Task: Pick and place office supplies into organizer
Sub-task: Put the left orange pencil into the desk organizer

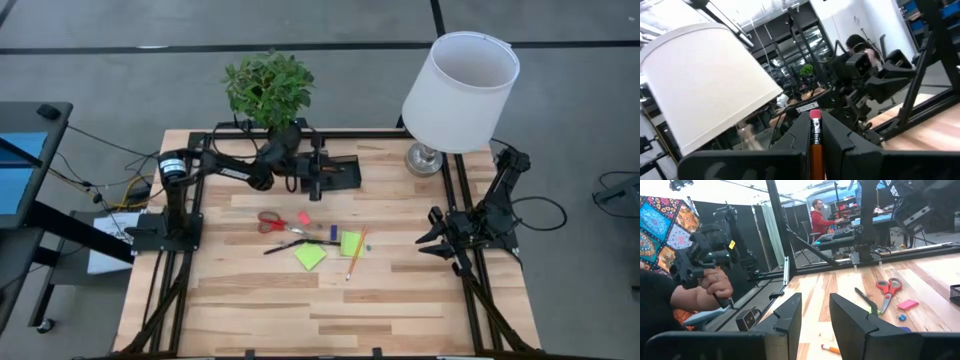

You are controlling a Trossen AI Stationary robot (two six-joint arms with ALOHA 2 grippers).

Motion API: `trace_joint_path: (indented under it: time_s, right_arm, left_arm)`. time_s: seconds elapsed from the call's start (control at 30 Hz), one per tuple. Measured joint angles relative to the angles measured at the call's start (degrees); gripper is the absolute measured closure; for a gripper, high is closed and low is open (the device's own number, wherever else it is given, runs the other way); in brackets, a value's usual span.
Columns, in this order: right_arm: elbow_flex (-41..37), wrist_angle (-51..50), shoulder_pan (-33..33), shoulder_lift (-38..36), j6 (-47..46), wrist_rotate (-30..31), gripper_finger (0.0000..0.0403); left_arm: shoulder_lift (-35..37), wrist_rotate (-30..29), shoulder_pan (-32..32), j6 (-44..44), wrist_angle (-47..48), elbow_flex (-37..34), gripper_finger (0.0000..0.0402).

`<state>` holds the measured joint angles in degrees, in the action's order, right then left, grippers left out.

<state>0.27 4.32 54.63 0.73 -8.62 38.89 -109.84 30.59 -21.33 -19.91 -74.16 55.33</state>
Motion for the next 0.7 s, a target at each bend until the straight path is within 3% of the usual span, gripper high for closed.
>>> trace_joint_path:
  time_s: [0.4, 0.7]
  right_arm:
    - [0.00, -0.02, -0.02, 0.00, 0.00, 0.00, 0.0305]
    - [-0.01, -0.02, -0.01, 0.00, 0.01, 0.00, 0.0305]
  left_arm:
    - [-0.98, -1.69, -2.77, 0.20, -0.15, 0.00, 0.0393]
    - [-3.47, -6.69, -3.49, 1.61, -3.31, -0.04, 0.0393]
